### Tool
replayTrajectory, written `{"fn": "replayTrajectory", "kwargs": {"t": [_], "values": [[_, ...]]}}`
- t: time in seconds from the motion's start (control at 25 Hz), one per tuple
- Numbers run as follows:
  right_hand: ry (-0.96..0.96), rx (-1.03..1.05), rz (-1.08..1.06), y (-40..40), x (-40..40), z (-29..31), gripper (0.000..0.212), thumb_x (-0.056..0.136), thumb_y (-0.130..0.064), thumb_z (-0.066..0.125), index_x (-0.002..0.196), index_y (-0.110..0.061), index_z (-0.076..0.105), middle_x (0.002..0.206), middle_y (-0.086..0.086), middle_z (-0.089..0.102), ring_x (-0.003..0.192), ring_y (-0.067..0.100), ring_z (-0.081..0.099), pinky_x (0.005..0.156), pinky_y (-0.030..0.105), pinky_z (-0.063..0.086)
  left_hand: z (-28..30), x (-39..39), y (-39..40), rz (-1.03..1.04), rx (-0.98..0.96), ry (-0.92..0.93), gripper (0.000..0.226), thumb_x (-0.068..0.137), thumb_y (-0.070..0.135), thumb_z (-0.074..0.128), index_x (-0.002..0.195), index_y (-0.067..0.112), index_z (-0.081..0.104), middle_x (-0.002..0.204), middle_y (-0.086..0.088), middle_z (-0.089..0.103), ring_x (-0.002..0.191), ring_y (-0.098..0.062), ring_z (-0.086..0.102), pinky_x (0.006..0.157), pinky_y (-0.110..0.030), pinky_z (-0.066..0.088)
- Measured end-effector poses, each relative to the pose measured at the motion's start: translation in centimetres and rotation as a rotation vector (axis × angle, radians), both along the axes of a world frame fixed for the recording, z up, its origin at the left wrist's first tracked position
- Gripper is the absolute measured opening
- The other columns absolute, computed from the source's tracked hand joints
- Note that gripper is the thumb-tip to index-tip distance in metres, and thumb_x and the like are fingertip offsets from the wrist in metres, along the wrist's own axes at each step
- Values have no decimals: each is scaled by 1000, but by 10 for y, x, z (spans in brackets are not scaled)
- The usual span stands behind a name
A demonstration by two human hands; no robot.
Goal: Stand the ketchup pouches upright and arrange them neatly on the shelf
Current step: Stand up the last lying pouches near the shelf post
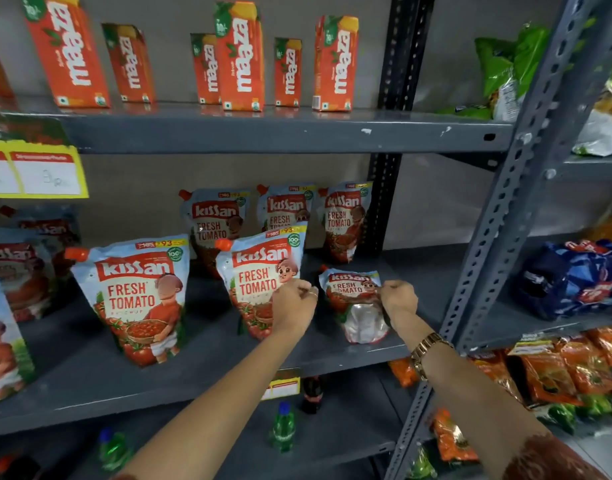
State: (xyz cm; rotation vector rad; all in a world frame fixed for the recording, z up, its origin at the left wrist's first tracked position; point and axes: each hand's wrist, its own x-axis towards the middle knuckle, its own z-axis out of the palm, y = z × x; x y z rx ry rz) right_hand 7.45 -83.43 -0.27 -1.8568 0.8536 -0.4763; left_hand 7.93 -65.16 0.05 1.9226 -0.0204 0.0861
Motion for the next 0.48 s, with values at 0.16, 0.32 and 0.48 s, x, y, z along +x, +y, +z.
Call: {"fn": "replayTrajectory", "kwargs": {"t": [0.16,0.32,0.48], "values": [[143,85,223,-31,8,-13,31,88,-12,52,112,4,62,121,23,63,114,36,58,88,32,47,-9,8,-43,34,37,186,28,85,25,63,105,5,63,103,-14,70,98,-31,67,87,-40,56],[185,317,269,-45,26,-28,33,86,-14,56,113,5,60,120,22,63,102,33,62,78,33,49,-20,12,-71,64,60,332,37,85,25,59,112,-1,58,114,-15,63,105,-33,61,81,-35,52],[129,502,251,-48,41,-36,27,83,-15,61,102,5,62,105,19,66,89,30,63,67,33,53,-30,20,-75,98,-227,527,38,82,24,63,108,-2,56,110,-16,63,102,-32,60,92,-41,53]]}}
